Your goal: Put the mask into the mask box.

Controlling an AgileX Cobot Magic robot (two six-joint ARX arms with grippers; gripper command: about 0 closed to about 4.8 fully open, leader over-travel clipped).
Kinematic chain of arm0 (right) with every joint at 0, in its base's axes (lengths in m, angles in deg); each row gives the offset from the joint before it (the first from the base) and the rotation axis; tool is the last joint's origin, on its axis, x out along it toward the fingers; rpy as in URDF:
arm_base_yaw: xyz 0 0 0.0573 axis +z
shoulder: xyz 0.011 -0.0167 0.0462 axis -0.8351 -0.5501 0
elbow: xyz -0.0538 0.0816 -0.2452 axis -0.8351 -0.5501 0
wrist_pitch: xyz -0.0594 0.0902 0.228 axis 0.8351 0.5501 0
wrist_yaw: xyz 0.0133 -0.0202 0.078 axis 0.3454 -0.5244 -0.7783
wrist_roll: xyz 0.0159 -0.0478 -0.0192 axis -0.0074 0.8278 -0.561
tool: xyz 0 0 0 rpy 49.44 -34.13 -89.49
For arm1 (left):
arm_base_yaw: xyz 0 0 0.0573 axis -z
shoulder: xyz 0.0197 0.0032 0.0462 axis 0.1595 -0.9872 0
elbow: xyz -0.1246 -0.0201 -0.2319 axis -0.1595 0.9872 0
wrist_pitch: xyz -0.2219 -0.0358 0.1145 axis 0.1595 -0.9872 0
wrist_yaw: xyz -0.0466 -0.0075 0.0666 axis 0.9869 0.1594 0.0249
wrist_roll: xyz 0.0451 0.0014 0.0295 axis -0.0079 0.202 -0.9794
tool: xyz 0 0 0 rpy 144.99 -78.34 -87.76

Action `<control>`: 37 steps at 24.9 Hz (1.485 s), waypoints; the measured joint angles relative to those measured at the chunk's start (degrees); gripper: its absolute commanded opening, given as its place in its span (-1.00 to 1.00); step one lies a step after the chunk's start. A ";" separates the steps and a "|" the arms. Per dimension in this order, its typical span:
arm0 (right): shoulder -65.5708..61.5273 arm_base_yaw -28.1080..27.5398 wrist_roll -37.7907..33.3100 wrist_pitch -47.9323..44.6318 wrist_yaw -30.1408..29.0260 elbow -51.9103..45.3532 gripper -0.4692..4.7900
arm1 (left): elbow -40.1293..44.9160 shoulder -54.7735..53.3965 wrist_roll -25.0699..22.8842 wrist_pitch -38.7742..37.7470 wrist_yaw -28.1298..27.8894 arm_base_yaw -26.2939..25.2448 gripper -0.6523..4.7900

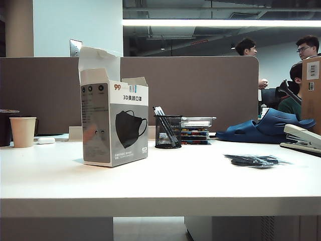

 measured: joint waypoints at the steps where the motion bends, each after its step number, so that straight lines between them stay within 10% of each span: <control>1: -1.99 0.00 -0.09 0.96 -0.79 1.40 -0.84 | 0.00 0.00 -0.02 -0.02 0.00 0.00 -0.78; 8: -17.07 0.72 -0.28 6.45 -6.54 11.02 -0.72 | 0.00 0.00 -0.02 0.00 0.00 0.00 -0.78; 11: -26.18 2.78 -0.33 9.75 -7.19 16.09 -0.13 | 0.00 -0.02 -0.02 -0.04 0.00 0.00 -0.78; 22: -50.90 5.97 -0.42 14.01 -6.88 24.48 1.00 | 0.00 -0.02 -0.09 -2.95 0.04 -0.02 -0.78; 37: -75.36 10.93 -0.42 1.42 2.91 25.83 1.00 | 0.00 -0.02 -4.28 -10.99 0.07 -0.02 -0.78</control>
